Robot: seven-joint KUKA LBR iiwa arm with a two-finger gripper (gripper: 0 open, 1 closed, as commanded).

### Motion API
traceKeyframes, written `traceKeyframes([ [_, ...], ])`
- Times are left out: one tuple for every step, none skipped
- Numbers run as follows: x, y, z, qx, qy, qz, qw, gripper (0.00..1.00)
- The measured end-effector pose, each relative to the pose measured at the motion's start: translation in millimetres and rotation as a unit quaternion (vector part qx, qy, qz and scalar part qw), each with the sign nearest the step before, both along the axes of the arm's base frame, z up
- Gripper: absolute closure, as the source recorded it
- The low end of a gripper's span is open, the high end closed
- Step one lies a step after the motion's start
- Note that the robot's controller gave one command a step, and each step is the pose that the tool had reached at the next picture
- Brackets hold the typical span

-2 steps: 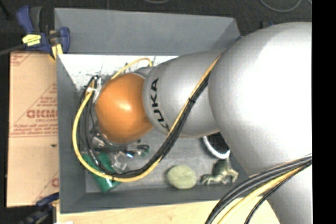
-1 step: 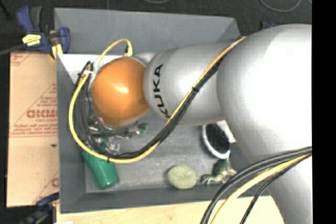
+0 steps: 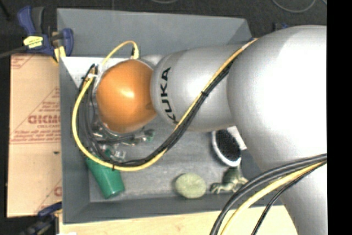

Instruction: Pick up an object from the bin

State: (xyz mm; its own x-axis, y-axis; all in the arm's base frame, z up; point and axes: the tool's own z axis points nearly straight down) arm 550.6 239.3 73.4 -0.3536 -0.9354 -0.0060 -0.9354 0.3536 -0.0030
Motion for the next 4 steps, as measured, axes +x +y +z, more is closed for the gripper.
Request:
traceKeyframes([
  [-0.7,-0.2,2.4,0.0,0.0006,0.0,1.0,1.0],
  [-1.4,-0.7,11.6,-0.001,0.0019,0.0,1.0,1.0],
  [-1.5,-0.9,22.4,-0.001,0.0026,-0.001,1.0,1.0],
  [-0.5,-0.8,34.5,-0.001,0.0009,-0.002,1.0,1.0],
])
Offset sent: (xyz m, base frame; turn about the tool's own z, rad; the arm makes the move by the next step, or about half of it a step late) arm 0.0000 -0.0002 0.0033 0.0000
